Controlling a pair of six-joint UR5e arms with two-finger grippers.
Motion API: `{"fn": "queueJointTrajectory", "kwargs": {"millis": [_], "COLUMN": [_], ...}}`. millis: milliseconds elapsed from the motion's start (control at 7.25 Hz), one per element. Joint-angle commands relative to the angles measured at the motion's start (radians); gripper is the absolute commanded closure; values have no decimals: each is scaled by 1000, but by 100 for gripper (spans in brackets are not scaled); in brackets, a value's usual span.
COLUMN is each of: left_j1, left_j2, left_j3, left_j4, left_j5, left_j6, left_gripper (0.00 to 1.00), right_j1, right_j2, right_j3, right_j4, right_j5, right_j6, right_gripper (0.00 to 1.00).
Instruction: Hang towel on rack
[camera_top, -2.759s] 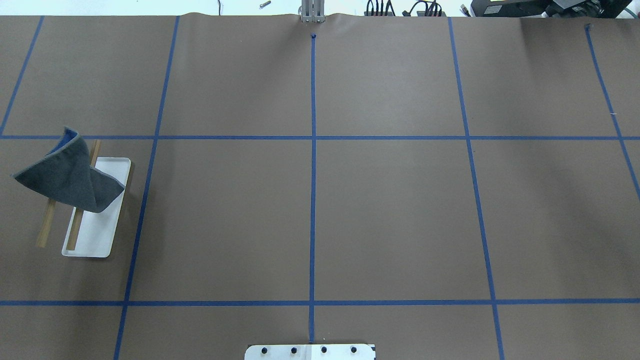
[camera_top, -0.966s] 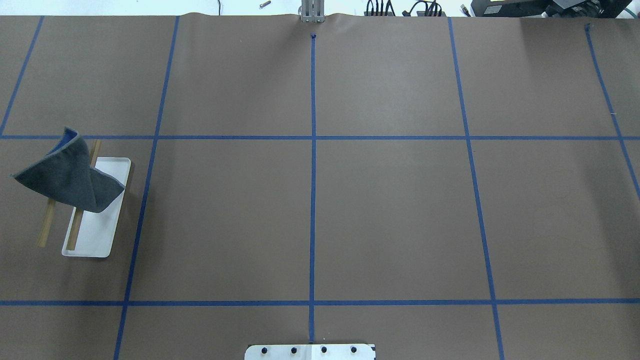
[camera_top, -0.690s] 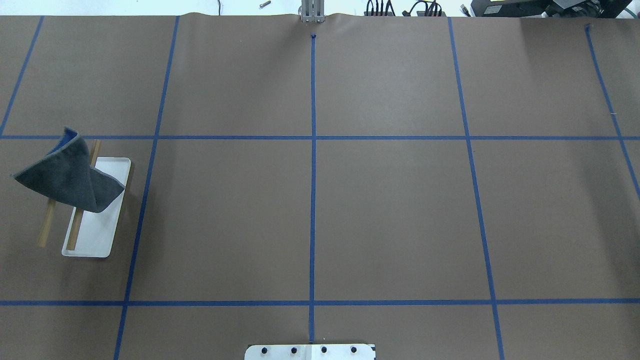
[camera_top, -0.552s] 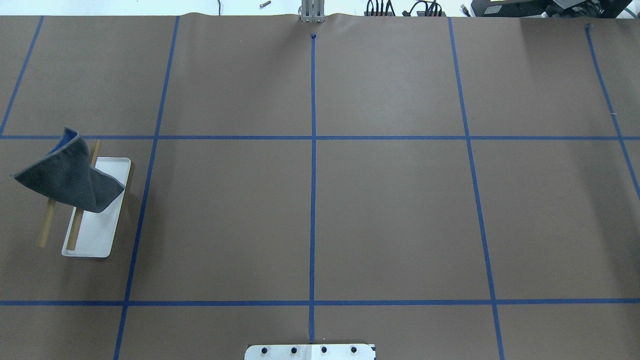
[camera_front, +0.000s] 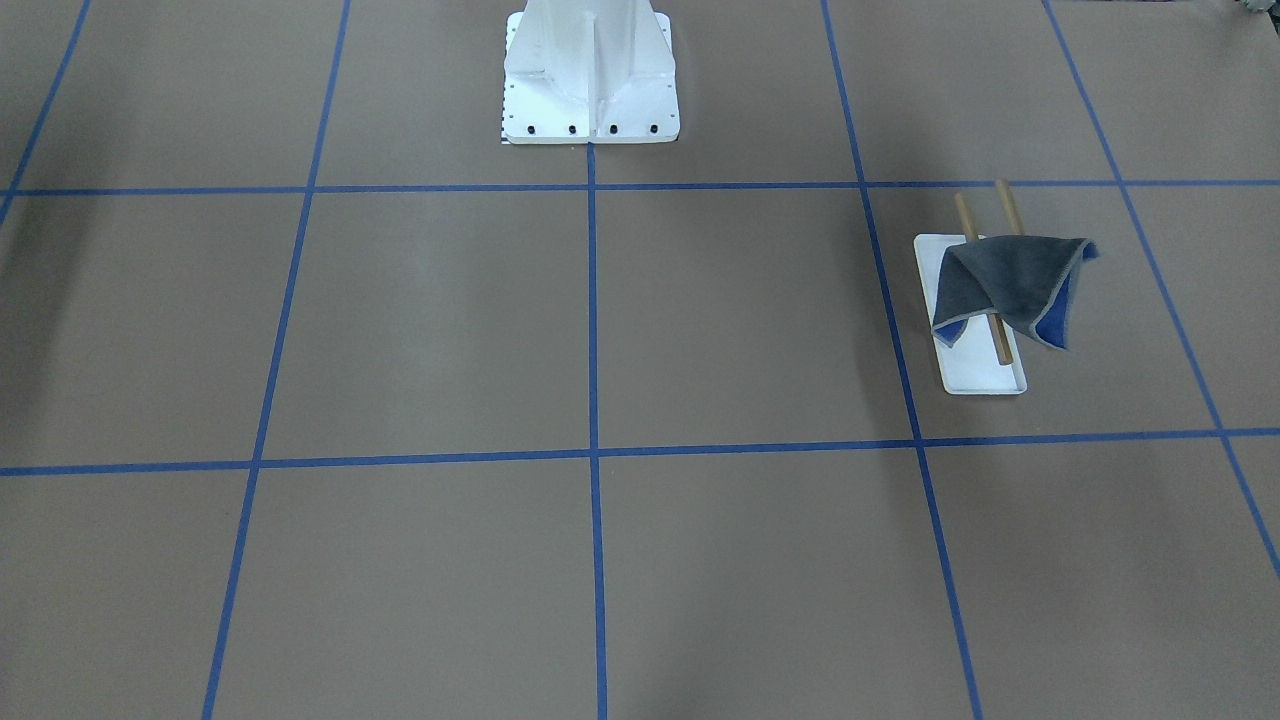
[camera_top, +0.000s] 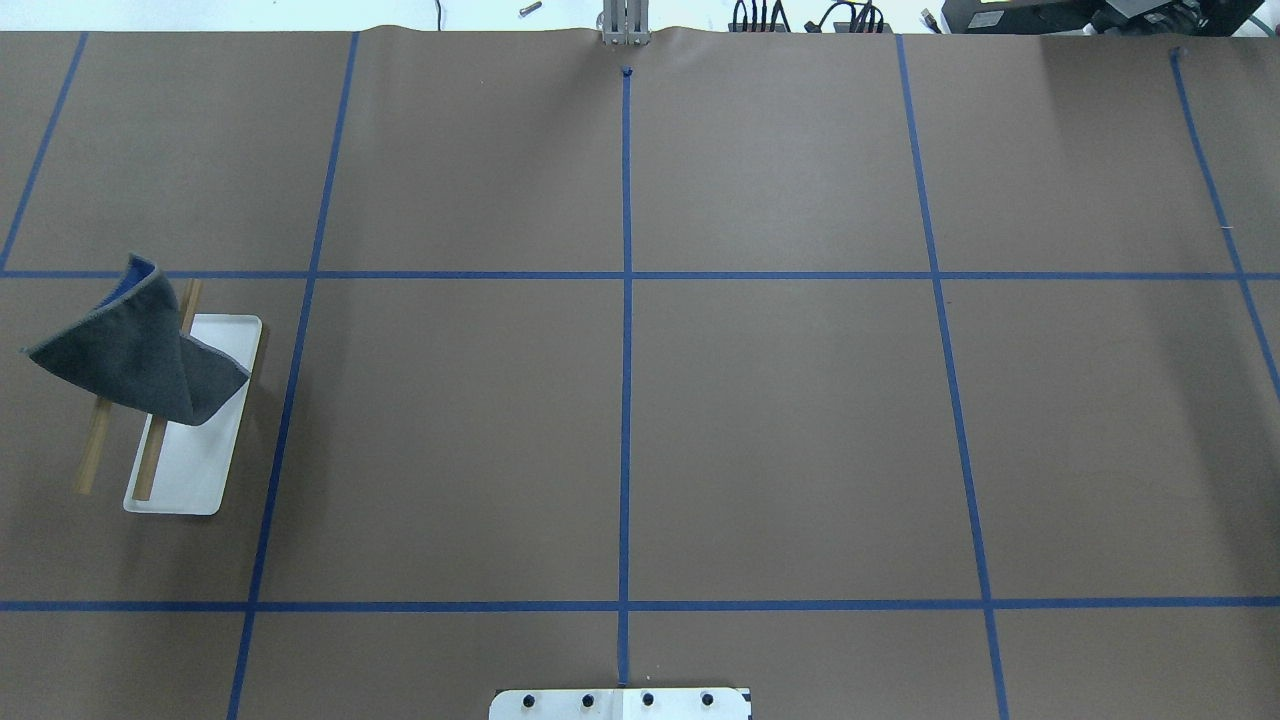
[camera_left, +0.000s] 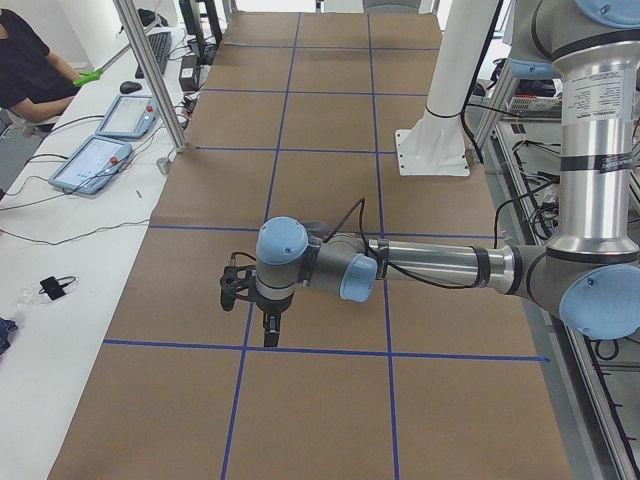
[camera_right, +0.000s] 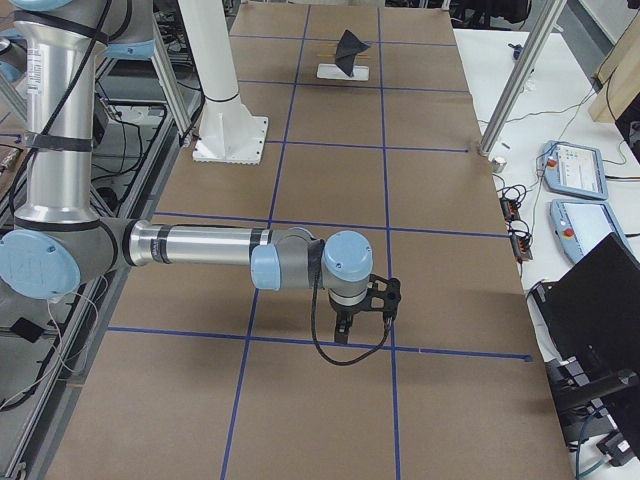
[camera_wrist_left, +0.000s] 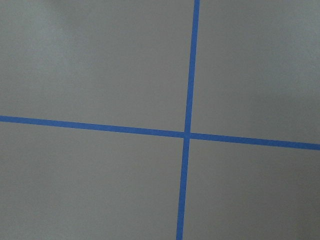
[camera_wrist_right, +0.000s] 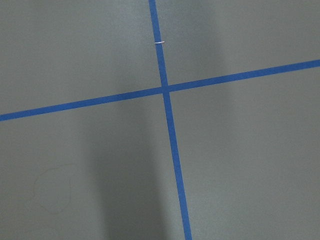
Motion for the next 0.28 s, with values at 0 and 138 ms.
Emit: {"fn": "queueJointTrajectory", "kwargs": {"millis": [0, 138], "left_j1": [0, 0], "left_j2": [1, -1], "left_j3": [9, 11], "left_j4": [-2, -2], "left_j5": [-1, 0], "left_j6": [1, 1], "left_gripper": [1, 1], "right_j1": [-1, -1], "right_j2": [2, 2], "right_j3": [0, 0], "right_j4": [1, 0], "right_j5": [0, 0], "right_j6": [0, 0], "right_gripper": [0, 0]}}
